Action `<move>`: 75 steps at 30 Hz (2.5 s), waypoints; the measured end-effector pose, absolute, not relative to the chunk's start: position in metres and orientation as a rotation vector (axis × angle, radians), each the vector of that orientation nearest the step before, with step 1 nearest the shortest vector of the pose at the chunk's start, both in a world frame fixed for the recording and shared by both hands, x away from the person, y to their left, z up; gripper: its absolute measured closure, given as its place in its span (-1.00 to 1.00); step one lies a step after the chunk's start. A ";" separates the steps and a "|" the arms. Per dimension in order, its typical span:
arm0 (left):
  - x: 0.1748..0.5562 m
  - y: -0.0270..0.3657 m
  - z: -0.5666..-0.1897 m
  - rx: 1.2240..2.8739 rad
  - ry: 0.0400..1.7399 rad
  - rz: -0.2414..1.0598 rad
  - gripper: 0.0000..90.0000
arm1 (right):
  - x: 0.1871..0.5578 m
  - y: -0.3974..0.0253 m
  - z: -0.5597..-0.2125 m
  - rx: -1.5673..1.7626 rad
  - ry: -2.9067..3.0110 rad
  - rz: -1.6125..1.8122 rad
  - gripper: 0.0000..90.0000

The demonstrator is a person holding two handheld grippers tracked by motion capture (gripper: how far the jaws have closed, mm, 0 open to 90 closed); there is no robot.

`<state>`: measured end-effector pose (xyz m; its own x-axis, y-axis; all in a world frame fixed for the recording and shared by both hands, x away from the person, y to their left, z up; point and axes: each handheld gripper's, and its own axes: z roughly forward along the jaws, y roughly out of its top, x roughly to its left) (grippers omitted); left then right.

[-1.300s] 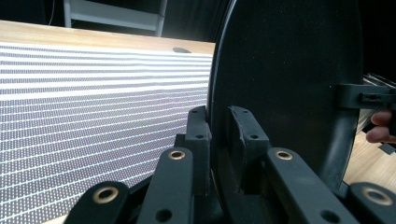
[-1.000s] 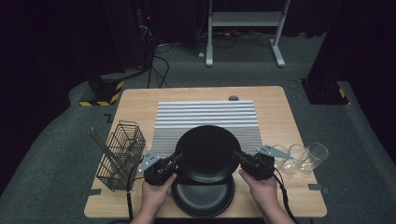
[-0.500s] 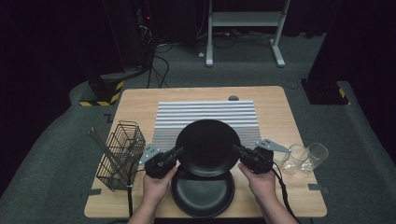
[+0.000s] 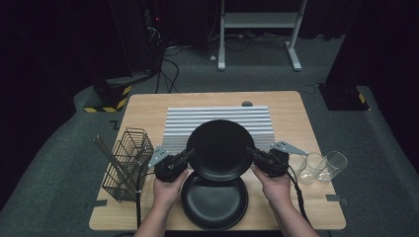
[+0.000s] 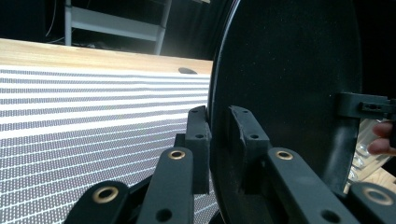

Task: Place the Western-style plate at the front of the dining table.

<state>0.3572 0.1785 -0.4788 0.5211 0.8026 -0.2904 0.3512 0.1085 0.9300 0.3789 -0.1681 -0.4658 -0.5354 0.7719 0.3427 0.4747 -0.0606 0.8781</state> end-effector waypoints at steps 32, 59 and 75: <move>0.392 0.181 -0.475 1.464 1.076 0.413 0.72 | 0.409 -0.163 -0.452 1.342 1.895 1.633 0.74; 0.426 0.186 -0.486 1.448 1.119 0.396 0.70 | 0.443 -0.152 -0.452 1.361 1.914 1.568 0.73; 0.442 0.189 -0.504 1.460 1.181 0.398 0.69 | 0.461 -0.146 -0.470 1.401 1.943 1.526 0.73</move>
